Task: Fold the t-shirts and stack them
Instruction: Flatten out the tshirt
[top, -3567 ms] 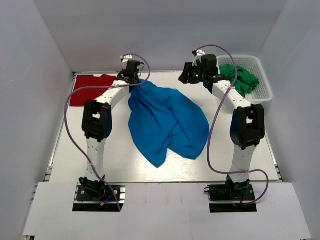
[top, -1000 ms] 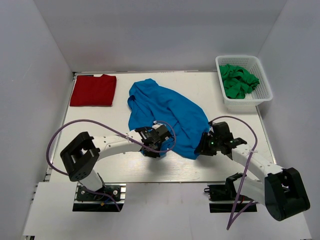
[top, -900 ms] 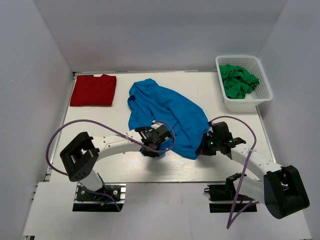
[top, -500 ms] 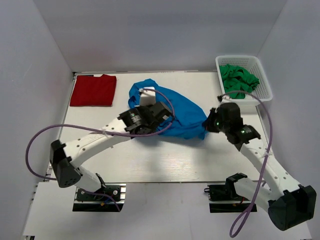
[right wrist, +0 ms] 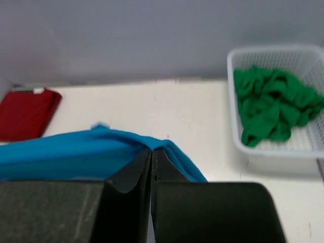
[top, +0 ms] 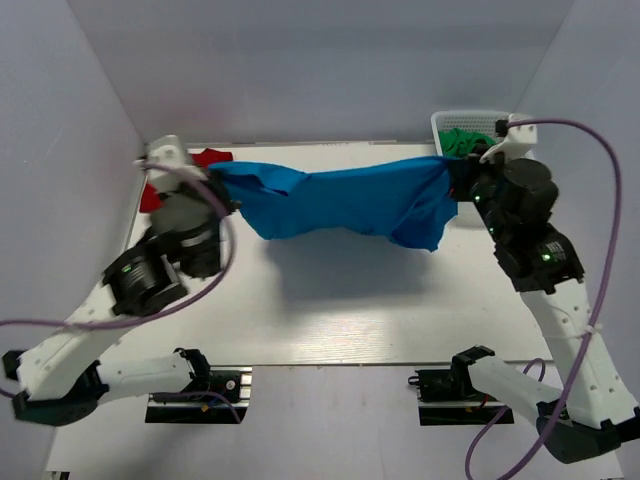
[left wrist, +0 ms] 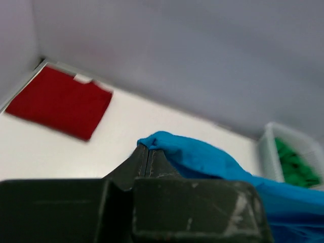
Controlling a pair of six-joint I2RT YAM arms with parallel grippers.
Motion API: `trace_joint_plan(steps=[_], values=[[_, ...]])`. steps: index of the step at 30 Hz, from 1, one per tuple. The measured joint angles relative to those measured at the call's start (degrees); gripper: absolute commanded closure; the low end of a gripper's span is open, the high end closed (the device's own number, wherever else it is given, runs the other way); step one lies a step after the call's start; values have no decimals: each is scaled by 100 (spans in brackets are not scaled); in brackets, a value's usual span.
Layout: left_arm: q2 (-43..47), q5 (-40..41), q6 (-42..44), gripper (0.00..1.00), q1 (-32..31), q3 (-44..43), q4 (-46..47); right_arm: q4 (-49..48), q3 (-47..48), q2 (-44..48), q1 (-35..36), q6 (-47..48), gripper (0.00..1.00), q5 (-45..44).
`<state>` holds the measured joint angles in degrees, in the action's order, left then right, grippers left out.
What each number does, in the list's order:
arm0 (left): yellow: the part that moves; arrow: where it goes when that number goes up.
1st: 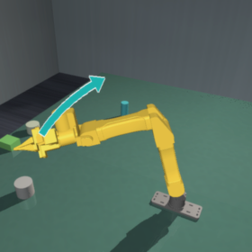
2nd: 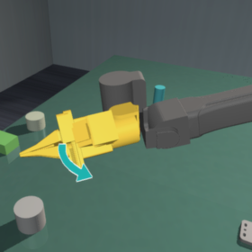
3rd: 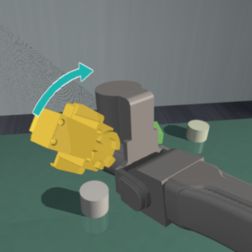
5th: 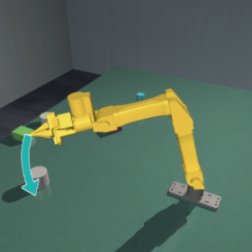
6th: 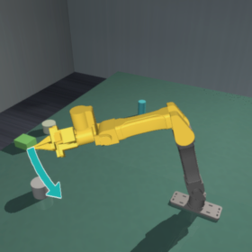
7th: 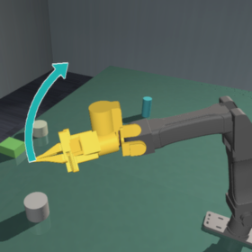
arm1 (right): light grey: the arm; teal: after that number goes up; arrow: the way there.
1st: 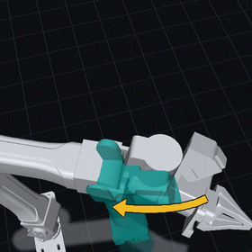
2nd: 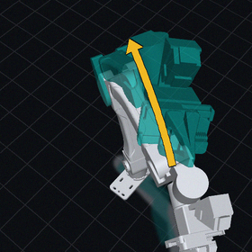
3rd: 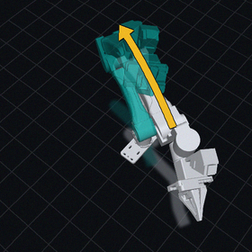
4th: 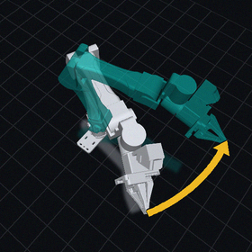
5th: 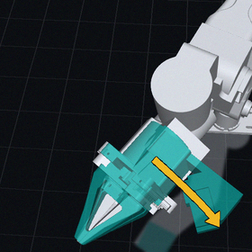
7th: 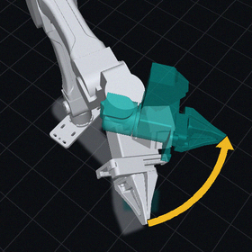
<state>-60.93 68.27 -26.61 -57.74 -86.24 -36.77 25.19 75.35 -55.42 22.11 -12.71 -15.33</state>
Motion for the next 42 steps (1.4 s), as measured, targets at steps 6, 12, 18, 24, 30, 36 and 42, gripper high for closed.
trace_joint_plan(steps=[6, 12, 18, 24, 30, 36, 42], values=[[1449, -1211, 1480, 100, -2, 138, 1766, 83, 758, 424, 7, 702, 100, 455], [1167, -2691, 2061, 100, 0, -1394, 1759, 304, 1554, 848, 15, 1217, 100, 1355], [817, -4131, 2256, 100, -2, -2465, 1309, 479, 1904, 1606, 9, 1408, 100, 2229], [979, -4677, 2282, 100, 0, -2505, 1152, 485, 2017, 1906, 9, 1421, 100, 2551], [1084, -3679, 2581, 100, -2, -1349, 1963, 39, 927, 1862, 9, 1303, 100, 2535], [-20, -1375, 3560, 100, 166, 914, 4317, -732, -914, 780, -4, 850, 100, 1381], [-2417, -909, 3104, 100, 984, 1014, 4164, -1187, -1427, -1694, -133, 575, 100, 861]])
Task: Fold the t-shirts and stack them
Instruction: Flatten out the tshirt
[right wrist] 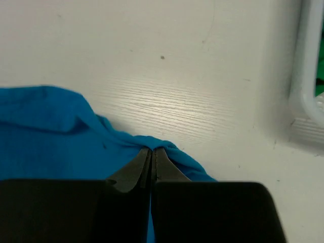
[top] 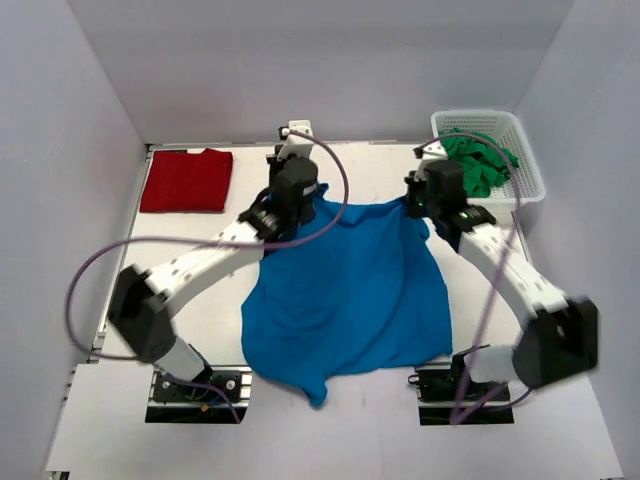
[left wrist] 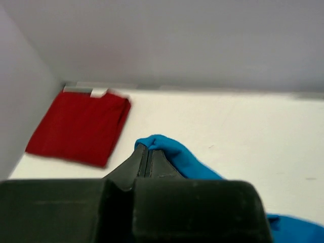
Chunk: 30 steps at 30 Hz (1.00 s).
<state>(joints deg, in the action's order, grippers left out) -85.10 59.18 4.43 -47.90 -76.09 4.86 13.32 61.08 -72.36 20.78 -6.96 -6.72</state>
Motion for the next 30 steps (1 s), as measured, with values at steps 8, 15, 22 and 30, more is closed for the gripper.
trace_joint_plan(steps=[8, 15, 22, 30], values=[[-3154, -315, -1449, 100, 1668, -2326, -1362, -273, 1397, -3080, -468, -120, 100, 214], [-5390, -1178, -1827, 0, 2496, -5001, -2369, -142, 3211, -4664, -815, -258, 10, 691], [-5272, -1987, -1869, 0, 2850, -4913, -2848, -129, 3130, -4212, -881, -293, 10, 1036], [-2170, -3764, -2428, 0, 2614, -1735, -3342, -365, 199, -1425, -866, -667, 10, 1547]])
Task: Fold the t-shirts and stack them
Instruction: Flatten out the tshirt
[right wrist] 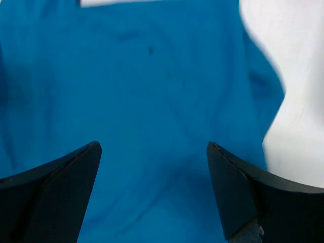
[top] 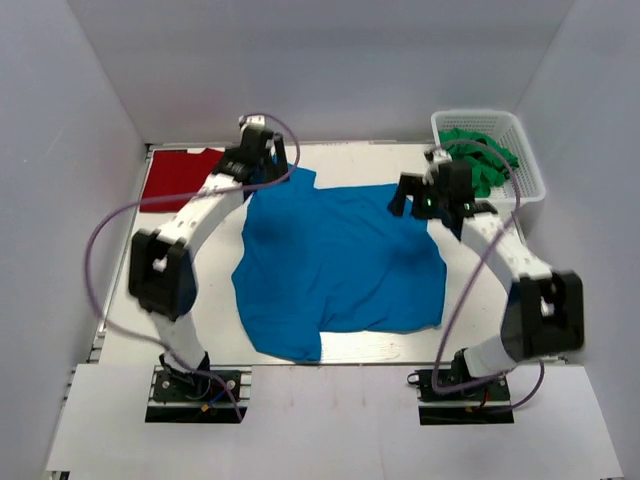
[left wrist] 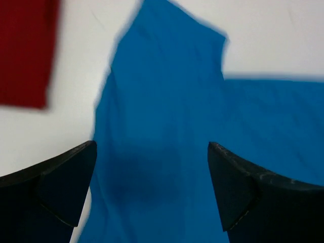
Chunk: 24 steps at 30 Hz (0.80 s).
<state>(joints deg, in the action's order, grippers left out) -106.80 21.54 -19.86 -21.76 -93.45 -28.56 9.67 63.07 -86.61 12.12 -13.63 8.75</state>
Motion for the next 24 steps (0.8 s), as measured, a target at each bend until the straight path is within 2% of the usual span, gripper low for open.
trace_joint_plan(steps=[3, 5, 10, 14, 18, 24], values=[[1294, -975, -297, 0, -105, 1504, 205, 20, -1097, 909, 2, -181, 10, 199], [1727, -1519, -474, 0, -151, 2225, 275, 116, -1563, 1204, 24, -275, 10, 275], [1401, -2162, -802, 0, -236, 3047, 275, 234, -2291, 1412, 42, -476, 10, 382], [911, -2288, -940, 0, -251, 3132, 175, 195, -2470, 1182, 37, -651, 10, 389], [476, -2216, -1034, 0, -219, 2957, 157, 74, -2297, 389, 37, -743, 10, 372], [-505, -1827, -999, 0, -160, 1729, 2, 79, -1172, -754, 26, -800, 10, 186]])
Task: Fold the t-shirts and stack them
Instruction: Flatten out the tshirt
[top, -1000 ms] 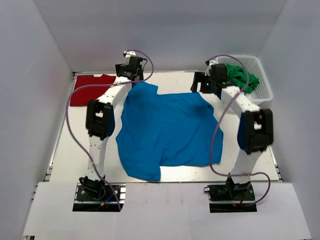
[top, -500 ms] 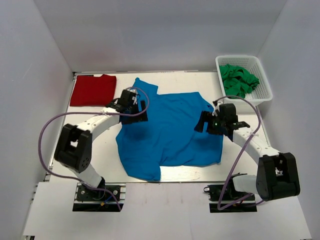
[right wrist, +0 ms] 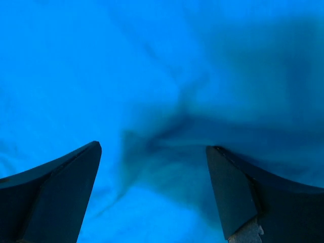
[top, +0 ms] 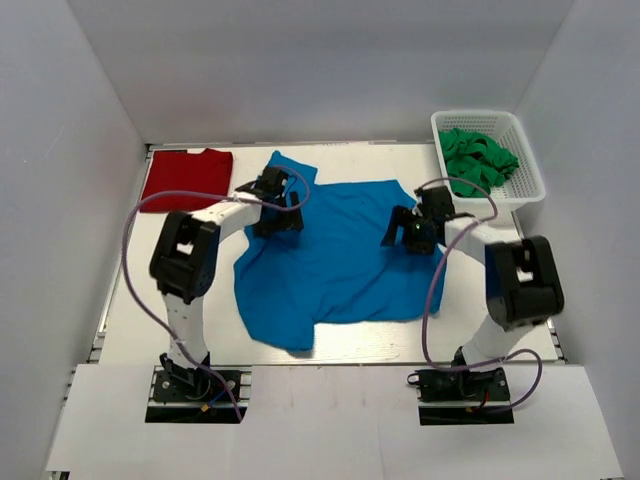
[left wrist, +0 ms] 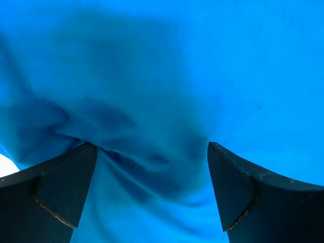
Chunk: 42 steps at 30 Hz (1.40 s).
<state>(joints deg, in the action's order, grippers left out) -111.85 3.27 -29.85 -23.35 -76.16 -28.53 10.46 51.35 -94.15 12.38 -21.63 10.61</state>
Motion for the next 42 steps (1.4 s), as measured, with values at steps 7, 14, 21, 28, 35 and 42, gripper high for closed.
trace_joint_plan(steps=[7, 14, 21, 28, 35, 42], values=[[-1464, 326, 404, 0, 103, -2065, 70, 105, 1991, -1606, -4, 157, 11, -188], [-2291, 332, 715, 0, 267, -3445, -138, 326, 2955, -2122, 2, 560, 10, -131], [-385, 496, 437, 0, 293, -1513, -334, 498, 2444, -704, 595, 1974, 10, -192], [3128, 1722, -815, 0, 476, 354, -1349, 356, 1672, 651, 2743, 3051, 10, 424], [3711, 2072, -1711, 0, 964, 1904, -2485, 533, 1843, -254, 4251, 3700, 13, 291], [4422, 2004, -1891, 0, 1121, 2415, -2905, 754, 2039, -1432, 5047, 4030, 21, -931]])
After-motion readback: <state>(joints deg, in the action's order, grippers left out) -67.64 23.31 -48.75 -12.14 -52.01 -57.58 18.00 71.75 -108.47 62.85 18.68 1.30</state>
